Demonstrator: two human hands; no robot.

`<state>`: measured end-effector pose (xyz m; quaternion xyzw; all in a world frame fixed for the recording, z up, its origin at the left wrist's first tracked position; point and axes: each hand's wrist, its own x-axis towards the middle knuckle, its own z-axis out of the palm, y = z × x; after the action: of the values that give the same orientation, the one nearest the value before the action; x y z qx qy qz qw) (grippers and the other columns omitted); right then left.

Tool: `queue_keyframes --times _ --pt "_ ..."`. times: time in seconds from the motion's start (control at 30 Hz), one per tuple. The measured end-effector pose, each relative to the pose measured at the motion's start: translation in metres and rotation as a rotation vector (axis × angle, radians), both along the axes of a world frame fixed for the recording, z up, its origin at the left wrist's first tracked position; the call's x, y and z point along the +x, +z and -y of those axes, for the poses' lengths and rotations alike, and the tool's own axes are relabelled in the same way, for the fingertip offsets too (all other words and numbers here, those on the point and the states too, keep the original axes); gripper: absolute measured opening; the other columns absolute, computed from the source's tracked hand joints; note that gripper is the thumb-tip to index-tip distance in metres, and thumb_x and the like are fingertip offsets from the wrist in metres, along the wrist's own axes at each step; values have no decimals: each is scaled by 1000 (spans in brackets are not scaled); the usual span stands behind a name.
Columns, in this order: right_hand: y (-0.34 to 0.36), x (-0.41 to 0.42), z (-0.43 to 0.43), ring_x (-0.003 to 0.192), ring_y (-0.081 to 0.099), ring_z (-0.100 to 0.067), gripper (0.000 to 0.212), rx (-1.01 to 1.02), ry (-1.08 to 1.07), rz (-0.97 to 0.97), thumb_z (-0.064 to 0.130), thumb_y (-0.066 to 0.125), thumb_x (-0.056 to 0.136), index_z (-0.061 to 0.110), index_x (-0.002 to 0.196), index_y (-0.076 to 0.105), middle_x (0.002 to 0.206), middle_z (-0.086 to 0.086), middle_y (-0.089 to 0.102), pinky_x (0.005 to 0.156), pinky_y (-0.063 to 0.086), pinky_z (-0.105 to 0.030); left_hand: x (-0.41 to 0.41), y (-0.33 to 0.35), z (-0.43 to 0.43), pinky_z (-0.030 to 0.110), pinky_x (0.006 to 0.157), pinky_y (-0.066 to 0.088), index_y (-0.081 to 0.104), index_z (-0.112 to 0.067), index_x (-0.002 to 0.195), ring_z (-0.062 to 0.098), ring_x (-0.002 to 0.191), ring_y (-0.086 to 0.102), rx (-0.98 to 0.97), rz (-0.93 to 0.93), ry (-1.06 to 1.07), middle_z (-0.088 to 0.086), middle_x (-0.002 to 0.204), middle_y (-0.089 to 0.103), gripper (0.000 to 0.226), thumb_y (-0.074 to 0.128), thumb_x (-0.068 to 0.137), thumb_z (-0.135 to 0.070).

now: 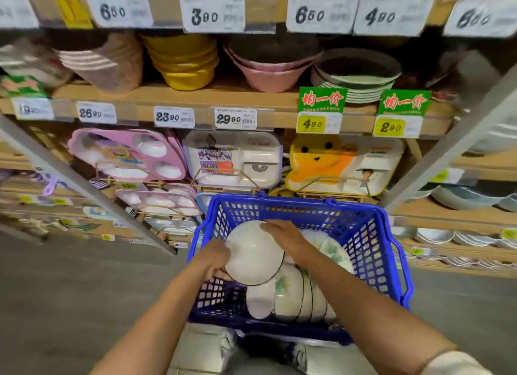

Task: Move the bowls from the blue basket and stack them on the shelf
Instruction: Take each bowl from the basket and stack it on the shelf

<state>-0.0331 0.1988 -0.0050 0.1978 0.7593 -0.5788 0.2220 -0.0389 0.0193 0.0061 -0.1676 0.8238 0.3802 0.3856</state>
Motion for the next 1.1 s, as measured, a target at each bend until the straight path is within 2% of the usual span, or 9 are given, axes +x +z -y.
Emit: queue_keyframes --times 0.13,0.27,0.43,0.6,0.7,0.77,0.87,0.97,1.1 --pt "41 11 -14 98 63 -23 29 -390 -195 -57 13 52 96 20 121 64 119 -9 65 78 51 -30 0 61 -6 37 63 60 56 -1 96 23 59 70 47 -60 -30 16 80 67 14 43 93 3" --pt "91 21 -24 113 58 -37 33 -514 -294 -158 10 45 94 24 114 67 124 -13 64 95 48 -50 7 114 -16 30 45 57 56 7 99 27 53 68 223 -161 87 20 66 65 16 42 92 8" --pt "158 33 -40 99 65 -33 23 -599 -432 -243 16 49 91 23 102 68 108 -10 70 78 55 -43 24 166 -28 25 45 54 66 -5 92 16 50 67 346 -436 177 6 58 69 21 50 99 -17" --pt "217 43 -50 95 65 -31 16 -638 -556 -312 15 54 89 16 102 64 104 -10 70 78 55 -42 36 195 -53 44 88 56 64 -21 114 21 108 62 564 -633 256 4 119 65 30 44 99 -37" --pt "243 56 -53 90 65 -31 12 -660 -657 -349 12 55 88 14 97 63 99 -11 70 67 54 -36 46 212 -73 37 85 52 59 -30 116 17 115 57 788 -660 308 -1 127 60 32 44 92 -45" --pt "256 68 -57 90 65 -30 11 -664 -705 -392 12 55 88 13 97 62 99 -11 70 68 54 -36 50 222 -86 43 94 50 57 -28 123 19 118 56 899 -659 324 -1 128 61 45 45 84 -47" --pt "270 93 -69 95 65 -31 16 -661 -781 -442 13 53 90 10 102 62 103 -13 70 74 55 -38 54 232 -111 50 102 43 61 -17 120 30 119 57 1018 -638 323 9 124 64 35 41 96 -33" --pt "280 123 -90 99 65 -32 27 -633 -876 -479 15 53 90 8 115 59 109 -15 70 78 54 -40 65 238 -146 44 96 45 63 -9 117 31 114 59 1119 -554 329 13 120 67 35 40 98 -27" --pt "289 162 -130 80 67 -25 24 -603 -968 -558 15 52 89 9 110 63 87 -8 74 59 55 -30 93 251 -197 36 79 45 64 -17 96 24 96 61 1196 -516 260 4 98 70 25 40 97 -24"
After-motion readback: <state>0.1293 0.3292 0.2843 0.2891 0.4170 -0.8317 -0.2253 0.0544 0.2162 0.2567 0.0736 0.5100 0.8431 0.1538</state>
